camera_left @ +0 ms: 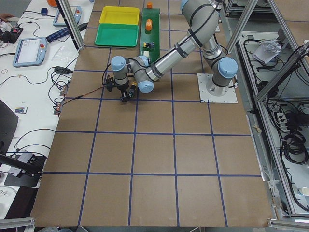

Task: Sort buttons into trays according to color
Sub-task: 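Place the second green-capped button on the belt with the left gripper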

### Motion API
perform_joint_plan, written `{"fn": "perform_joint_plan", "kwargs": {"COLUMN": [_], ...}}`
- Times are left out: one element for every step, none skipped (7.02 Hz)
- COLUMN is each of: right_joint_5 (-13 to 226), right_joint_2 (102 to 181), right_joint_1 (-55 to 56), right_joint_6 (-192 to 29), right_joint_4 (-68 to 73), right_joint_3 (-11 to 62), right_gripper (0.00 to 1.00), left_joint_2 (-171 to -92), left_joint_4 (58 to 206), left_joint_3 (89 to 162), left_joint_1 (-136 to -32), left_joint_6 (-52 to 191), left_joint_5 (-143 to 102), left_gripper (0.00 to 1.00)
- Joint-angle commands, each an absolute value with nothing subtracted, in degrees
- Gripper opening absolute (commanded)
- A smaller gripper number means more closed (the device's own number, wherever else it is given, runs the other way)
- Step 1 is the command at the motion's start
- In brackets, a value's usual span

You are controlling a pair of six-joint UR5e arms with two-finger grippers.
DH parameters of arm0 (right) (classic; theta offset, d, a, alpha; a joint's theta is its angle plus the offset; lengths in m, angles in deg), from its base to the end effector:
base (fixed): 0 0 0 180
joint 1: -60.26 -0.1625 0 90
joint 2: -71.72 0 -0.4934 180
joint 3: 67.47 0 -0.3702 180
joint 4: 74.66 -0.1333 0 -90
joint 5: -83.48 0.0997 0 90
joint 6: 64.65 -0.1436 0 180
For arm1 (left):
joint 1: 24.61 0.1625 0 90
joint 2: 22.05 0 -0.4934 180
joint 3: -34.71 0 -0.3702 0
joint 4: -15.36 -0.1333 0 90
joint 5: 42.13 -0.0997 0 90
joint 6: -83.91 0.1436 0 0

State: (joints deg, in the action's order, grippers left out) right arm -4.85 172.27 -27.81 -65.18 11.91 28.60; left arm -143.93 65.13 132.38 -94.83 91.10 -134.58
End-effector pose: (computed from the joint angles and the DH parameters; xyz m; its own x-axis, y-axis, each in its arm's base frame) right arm 0.1246 -0.3855 0.5348 -0.9987 0.0424 -0.0293 0.0429 0.9989 -0.0181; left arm 0.0994 -0.6523 0.2035 -0.9749 -0.2181 -0.0439 -0.2181 0.9759 -0.0064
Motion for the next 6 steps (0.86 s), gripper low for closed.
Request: {"fn": "perform_joint_plan", "kwargs": {"right_joint_5": [-4.85, -4.85, -4.85, -4.85, -4.85, -4.85], "right_joint_2": [172.27, 172.27, 172.27, 172.27, 172.27, 172.27], "right_joint_1": [-27.81, -27.81, -27.81, -27.81, -27.81, -27.81], "right_joint_6": [-65.18, -65.18, -65.18, -65.18, -65.18, -65.18], "right_joint_4": [11.91, 11.91, 11.91, 11.91, 11.91, 11.91], "right_joint_3": [28.6, 28.6, 28.6, 28.6, 28.6, 28.6], "right_gripper": [1.0, 1.0, 1.0, 1.0, 1.0, 1.0], "left_joint_2": [-141.69, -138.54, -133.28, -129.06, -125.71, -123.59], "left_joint_4": [65.46, 69.11, 76.63, 80.1, 81.79, 81.81], "left_joint_3": [131.31, 130.52, 130.95, 131.73, 133.74, 137.76], "left_joint_1": [-95.18, -95.88, -97.19, -100.43, -105.5, -108.6], "left_joint_6": [93.99, 95.58, 95.77, 95.69, 94.99, 94.9], "left_joint_5": [-134.41, -134.41, -134.15, -133.97, -134.49, -133.72], "left_gripper": [0.0, 0.0, 0.0, 0.0, 0.0, 0.0]}}
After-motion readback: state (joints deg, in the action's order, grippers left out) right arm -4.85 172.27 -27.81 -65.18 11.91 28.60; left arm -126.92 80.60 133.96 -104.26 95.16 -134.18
